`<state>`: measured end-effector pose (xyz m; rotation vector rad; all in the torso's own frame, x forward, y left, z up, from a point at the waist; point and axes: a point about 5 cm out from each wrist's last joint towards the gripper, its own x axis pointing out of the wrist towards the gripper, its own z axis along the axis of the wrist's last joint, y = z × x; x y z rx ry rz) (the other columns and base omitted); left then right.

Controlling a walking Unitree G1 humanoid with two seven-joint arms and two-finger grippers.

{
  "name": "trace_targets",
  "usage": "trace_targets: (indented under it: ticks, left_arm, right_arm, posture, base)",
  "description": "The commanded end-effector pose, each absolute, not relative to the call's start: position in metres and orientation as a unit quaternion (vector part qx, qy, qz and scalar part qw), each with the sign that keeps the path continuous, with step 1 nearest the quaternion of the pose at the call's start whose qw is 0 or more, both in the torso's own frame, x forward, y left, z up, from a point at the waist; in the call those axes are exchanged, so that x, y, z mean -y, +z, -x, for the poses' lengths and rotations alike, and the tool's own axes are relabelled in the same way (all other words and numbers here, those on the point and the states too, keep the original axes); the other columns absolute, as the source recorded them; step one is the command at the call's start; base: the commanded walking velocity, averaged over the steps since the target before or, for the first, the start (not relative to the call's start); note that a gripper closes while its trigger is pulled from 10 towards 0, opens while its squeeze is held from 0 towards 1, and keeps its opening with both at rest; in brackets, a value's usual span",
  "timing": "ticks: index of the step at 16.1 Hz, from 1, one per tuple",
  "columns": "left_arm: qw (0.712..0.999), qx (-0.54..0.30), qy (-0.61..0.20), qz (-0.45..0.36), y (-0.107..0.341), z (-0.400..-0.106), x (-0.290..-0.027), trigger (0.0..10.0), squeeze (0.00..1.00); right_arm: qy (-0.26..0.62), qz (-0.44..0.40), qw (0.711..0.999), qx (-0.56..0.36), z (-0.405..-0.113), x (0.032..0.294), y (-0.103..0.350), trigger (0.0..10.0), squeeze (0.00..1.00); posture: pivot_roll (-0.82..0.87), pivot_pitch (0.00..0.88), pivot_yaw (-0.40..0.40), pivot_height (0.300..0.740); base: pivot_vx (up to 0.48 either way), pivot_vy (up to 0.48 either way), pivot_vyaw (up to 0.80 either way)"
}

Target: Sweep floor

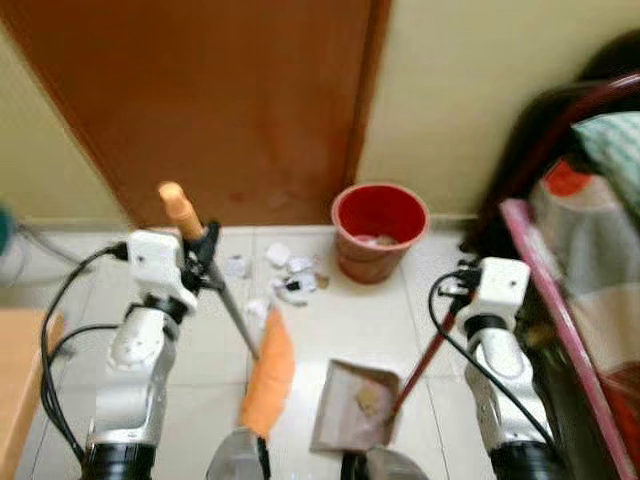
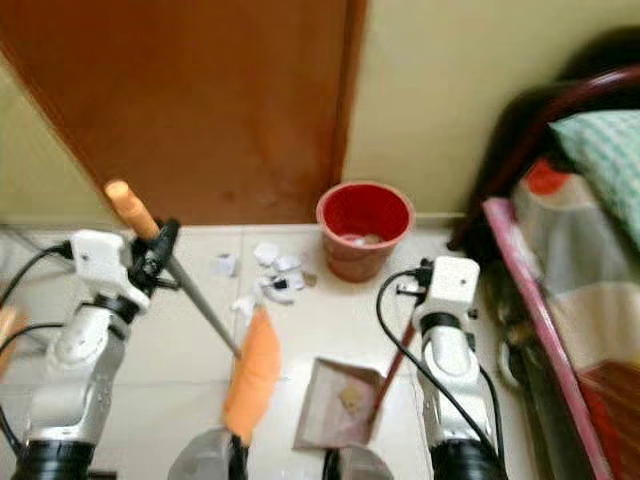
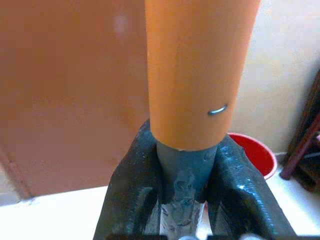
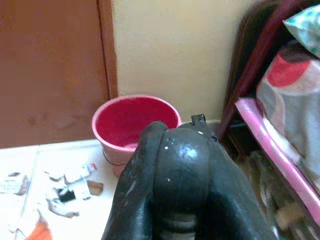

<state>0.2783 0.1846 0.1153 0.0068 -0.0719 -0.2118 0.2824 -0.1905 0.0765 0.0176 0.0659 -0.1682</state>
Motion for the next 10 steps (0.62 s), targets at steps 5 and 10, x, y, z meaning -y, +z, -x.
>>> trace_targets:
  ticks: [5, 10]
  left_arm:
    - [0.992, -0.001, -0.123, -0.008, 0.099, -0.275, -0.181, 10.0, 0.0]
    - [0.993, -0.009, -0.12, -0.011, 0.093, -0.274, -0.184, 10.0, 0.0]
  right_arm:
    - [-0.086, -0.025, 0.996, 0.003, -0.289, 0.192, 0.096, 10.0, 0.0]
    - [-0.067, -0.038, 0.997, 0.001, -0.29, 0.183, 0.096, 10.0, 0.0]
  posture:
    - [0.01, 0.099, -0.012, 0.74]
    - [0.01, 0.086, -0.021, 0.74]
  base:
    - [0.057, -0.331, 0.46]
    - [0.367, -0.055, 0.0]
